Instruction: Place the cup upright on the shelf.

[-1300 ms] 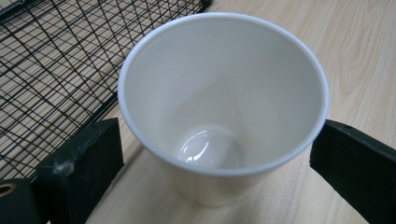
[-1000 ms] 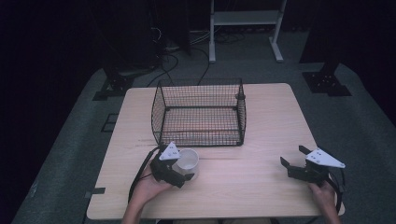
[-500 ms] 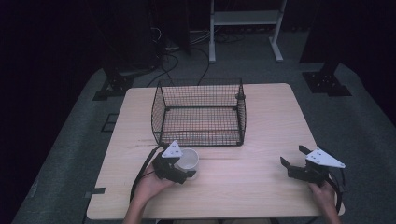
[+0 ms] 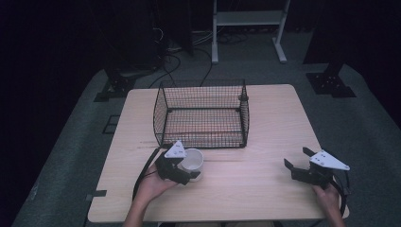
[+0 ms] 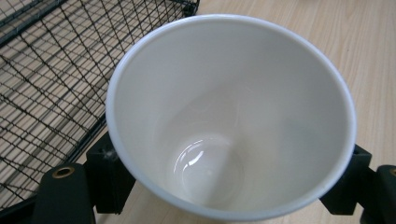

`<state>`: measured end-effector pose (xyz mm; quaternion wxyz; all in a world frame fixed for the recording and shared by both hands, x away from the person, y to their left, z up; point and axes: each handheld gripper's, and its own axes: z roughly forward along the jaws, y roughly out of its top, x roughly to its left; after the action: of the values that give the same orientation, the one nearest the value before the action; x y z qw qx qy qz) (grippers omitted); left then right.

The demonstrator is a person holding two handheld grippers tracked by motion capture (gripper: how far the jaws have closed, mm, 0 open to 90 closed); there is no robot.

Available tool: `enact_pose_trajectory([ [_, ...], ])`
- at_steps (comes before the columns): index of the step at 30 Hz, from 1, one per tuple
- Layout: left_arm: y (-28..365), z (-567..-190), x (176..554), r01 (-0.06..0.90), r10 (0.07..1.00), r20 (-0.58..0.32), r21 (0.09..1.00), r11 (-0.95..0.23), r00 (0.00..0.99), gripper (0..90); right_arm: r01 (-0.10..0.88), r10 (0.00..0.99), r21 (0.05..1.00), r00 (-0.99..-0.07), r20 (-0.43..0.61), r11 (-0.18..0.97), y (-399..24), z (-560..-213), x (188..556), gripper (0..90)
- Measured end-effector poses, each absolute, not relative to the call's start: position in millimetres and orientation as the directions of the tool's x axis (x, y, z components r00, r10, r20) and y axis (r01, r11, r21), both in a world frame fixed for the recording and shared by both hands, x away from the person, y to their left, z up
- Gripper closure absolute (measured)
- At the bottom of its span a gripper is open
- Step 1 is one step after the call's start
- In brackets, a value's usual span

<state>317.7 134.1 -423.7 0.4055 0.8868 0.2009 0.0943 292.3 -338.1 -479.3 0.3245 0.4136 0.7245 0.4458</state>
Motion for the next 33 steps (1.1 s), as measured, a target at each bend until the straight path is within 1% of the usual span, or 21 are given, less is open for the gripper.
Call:
enact_pose_trajectory([
  [5,130.4,-416.4,316.2,0.26,0.417,0.018,0.756,-0.6,0.909,20.8,0.31,0.889,0.915,-0.448,-0.1,0.259,-338.3,-479.3,292.3,13.1],
  [6,129.1,-413.0,316.5,0.261,0.407,0.007,0.757,-0.599,0.913,20.8,0.31,0.889,0.915,-0.448,-0.099,0.259,-338.3,-479.3,292.3,13.1],
  [15,124.3,-400.5,320.0,0.255,0.391,0.0,0.758,-0.6,0.92,20.9,0.31,0.888,0.915,-0.449,-0.098,0.258,-338.2,-479.3,292.3,13.1],
  [23,117.1,-379.7,323.6,0.217,0.36,0.023,0.76,-0.612,0.933,20.9,0.31,0.889,0.916,-0.449,-0.096,0.255,-338.6,-479.3,292.5,13.1],
  [33,114.6,-363.7,331.3,0.206,0.345,0.029,0.753,-0.625,0.938,20.9,0.312,0.888,0.915,-0.449,-0.096,0.256,-338.8,-479.2,292.4,13.0],
])
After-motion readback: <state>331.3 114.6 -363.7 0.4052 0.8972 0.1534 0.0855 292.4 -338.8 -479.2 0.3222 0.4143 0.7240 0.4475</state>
